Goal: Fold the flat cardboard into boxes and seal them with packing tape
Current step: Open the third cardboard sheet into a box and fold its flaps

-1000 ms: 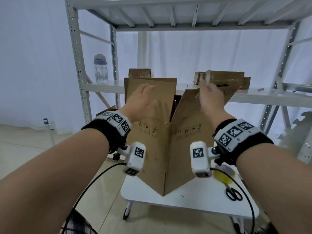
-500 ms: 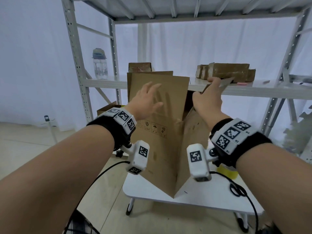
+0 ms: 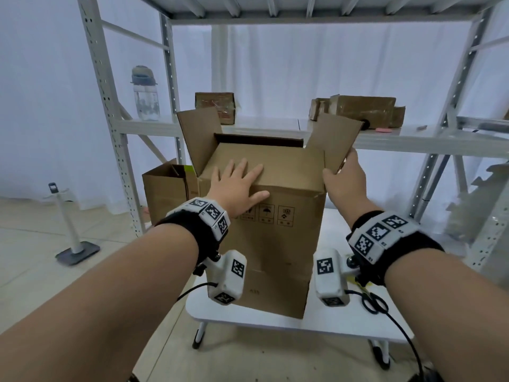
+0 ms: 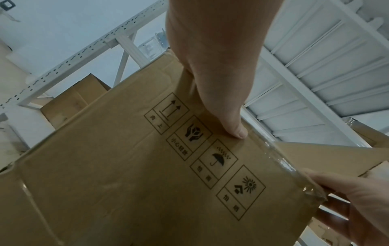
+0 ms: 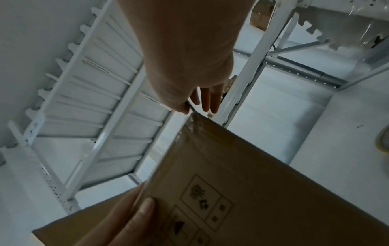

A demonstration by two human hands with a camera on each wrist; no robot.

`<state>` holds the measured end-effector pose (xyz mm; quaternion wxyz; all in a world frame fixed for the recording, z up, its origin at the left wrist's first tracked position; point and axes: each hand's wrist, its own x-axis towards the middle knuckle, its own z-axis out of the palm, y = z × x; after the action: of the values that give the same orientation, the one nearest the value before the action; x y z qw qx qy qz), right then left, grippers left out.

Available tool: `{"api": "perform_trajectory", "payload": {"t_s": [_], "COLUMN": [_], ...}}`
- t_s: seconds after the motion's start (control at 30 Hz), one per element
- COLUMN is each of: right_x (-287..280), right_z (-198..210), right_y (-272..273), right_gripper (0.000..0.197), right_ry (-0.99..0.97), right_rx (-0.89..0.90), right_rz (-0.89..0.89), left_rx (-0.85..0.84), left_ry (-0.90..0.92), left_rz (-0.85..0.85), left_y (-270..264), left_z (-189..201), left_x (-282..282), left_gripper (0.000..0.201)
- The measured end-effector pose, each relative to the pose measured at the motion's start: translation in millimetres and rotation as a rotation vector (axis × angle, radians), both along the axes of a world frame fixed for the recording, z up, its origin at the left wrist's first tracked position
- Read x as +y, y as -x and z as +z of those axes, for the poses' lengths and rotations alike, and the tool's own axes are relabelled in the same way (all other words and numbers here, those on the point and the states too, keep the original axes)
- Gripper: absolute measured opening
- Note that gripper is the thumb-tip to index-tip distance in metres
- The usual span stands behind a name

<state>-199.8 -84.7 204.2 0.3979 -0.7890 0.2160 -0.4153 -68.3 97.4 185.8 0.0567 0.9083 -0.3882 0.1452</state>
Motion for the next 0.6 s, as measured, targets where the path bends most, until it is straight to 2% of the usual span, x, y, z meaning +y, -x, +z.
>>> {"api": "perform_trajectory", "payload": {"t_s": [0.23, 0.33, 0.5, 0.6], "right_x": [4, 6, 6, 2], "right_z": [-27, -32, -29, -25], "right_y": [-7, -10, -11, -10], "right_gripper": [0.051, 0.052, 0.054, 0.057], "right_ry": [-0.120, -0.147, -0.028, 0.046], "right_rx": [-0.074, -0.045, 0.015, 0.050], "right_rz": [0.009, 0.042, 0.039, 0.055], "left_rx": [-0.099, -0.110, -0.088, -0.108], "left_ry": [0.106, 0.114, 0.092, 0.178], "left_rz": [0.000, 0.011, 0.017, -0.039], "left_y": [1, 4, 2, -1], "left_z": [-11, -11, -7, -13], "left_x": [2, 1, -1, 2], "left_gripper": [0.062, 0.058, 0.056, 0.053]}}
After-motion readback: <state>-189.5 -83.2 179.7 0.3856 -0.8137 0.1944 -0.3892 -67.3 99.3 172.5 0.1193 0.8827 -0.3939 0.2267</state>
